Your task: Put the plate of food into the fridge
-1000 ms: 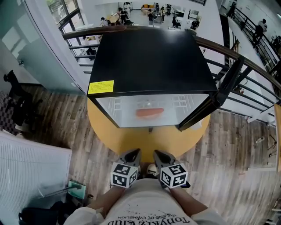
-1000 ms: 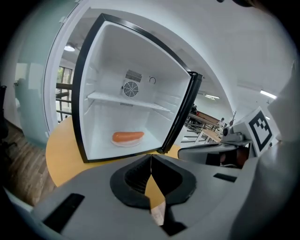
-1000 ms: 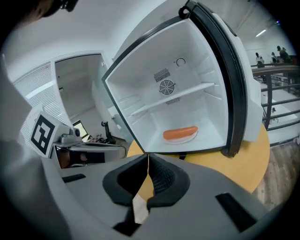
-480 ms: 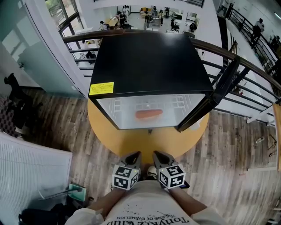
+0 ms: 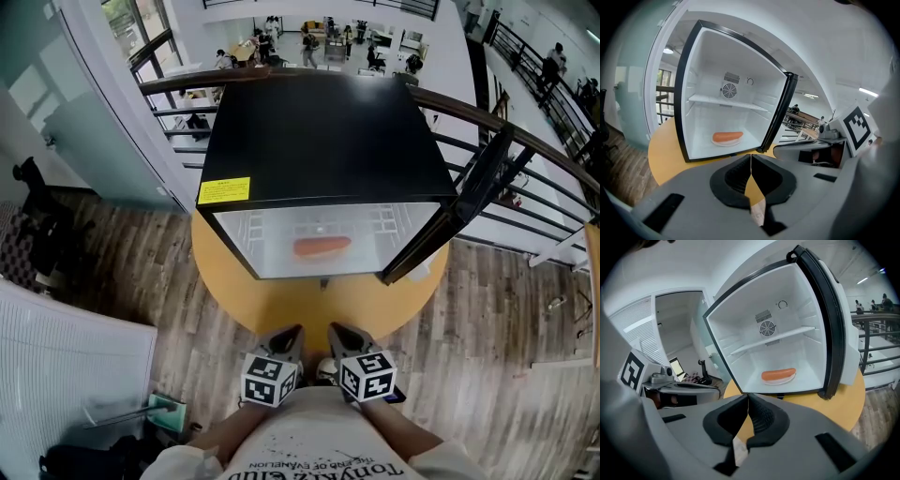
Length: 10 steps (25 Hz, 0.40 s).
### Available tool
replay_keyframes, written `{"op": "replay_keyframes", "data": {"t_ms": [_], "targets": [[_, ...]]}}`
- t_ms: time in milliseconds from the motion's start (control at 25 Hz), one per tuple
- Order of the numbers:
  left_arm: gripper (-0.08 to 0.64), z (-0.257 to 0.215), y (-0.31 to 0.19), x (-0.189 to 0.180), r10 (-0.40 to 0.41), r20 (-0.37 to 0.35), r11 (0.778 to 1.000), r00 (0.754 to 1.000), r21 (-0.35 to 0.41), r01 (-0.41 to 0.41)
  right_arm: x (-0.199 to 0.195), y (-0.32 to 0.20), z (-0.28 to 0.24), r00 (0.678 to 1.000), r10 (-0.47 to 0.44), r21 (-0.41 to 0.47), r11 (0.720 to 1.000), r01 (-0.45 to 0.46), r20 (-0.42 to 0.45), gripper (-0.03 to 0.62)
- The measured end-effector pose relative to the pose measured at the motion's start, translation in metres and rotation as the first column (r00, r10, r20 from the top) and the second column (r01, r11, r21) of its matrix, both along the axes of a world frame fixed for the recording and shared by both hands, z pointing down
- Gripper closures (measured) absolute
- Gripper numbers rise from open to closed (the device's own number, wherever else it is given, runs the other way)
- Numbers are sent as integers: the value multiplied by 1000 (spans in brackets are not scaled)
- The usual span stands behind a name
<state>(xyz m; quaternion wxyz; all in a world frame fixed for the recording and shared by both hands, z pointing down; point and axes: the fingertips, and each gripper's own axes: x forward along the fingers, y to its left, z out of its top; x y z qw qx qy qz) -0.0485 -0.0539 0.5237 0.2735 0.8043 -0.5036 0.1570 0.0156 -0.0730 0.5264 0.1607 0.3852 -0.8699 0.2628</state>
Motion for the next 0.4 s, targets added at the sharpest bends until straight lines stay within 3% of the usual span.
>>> {"op": "replay_keyframes", "data": {"t_ms": [400], "targets": [[534, -3, 1, -3, -1, 6, 1000, 1000, 5, 1, 1, 1, 0, 1000, 15, -8, 1000, -15, -3, 566]]}}
